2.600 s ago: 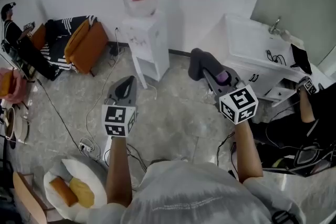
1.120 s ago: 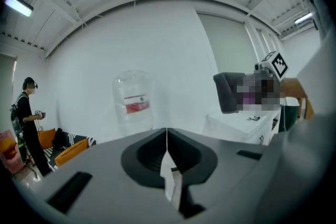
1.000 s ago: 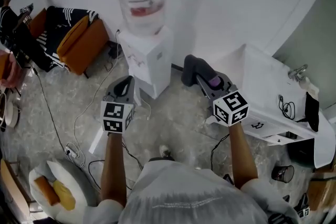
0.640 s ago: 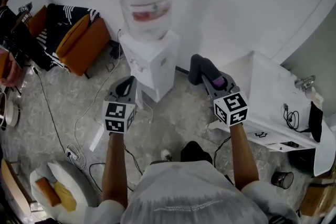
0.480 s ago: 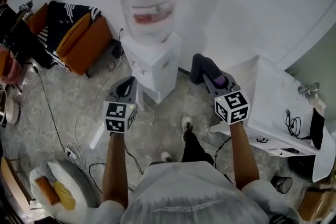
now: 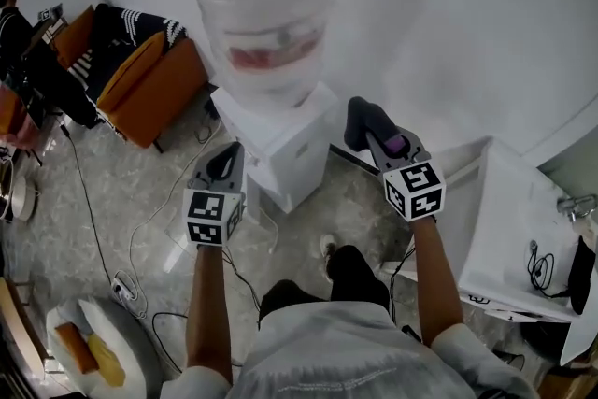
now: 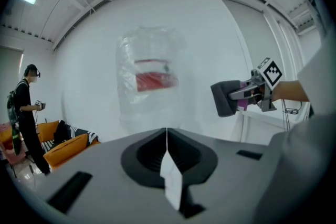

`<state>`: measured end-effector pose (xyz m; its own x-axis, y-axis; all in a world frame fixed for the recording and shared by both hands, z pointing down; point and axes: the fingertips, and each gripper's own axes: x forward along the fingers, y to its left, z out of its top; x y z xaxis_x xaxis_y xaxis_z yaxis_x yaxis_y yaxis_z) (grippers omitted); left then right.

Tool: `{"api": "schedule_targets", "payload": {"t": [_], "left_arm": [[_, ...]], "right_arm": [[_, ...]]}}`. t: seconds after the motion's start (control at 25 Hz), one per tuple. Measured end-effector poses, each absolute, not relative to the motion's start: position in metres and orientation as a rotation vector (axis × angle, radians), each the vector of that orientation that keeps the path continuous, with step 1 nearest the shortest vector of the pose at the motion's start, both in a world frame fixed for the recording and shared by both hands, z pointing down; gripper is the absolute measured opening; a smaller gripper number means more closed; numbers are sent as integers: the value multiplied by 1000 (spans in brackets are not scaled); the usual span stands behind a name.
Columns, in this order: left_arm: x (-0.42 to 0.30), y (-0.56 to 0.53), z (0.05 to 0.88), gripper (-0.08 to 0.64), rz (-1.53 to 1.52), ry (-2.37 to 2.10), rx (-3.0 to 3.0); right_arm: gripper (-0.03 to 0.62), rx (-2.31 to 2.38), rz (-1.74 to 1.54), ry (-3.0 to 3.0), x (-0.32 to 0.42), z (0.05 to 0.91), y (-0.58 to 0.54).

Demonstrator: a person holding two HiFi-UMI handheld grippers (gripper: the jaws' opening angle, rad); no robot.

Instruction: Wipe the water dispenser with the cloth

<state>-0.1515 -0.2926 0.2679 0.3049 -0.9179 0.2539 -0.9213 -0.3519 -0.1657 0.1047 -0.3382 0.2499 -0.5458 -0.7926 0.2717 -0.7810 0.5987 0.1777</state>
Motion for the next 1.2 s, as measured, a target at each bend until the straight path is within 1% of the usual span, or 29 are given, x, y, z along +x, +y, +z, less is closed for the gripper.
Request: {"api": "schedule_targets", "payload": {"t": [0.28,0.4,0.56,0.72,0.96,1.08,1.2], "left_arm": [[-169,-335,363,17,425,-1850,2507],[-176,-345,416,17,428,-1867,2492],[-176,-351,478,17,337,-1870,2512],[-179,-354,533,18,302,-1902,2602],[-179,-341,604,17,285,-1835,2620],[-173,-328,620,17,301,-1778,2627],[-165,-318,620,17,307,-1755,2658]], "right_arm": [[71,1364,-67,-2502,116,343,-416],[72,1358,-135,-2490,110,396,-447],[72,1388,-236,-2527,102,445,-487],[72,1490,-342,-2597,100,462,-506],[72,1583,-292,-2659,94,464,-512],[72,1566,-245,-2692,84,465,-513],[72,1521,-283,-2665,66,467,-510]]}}
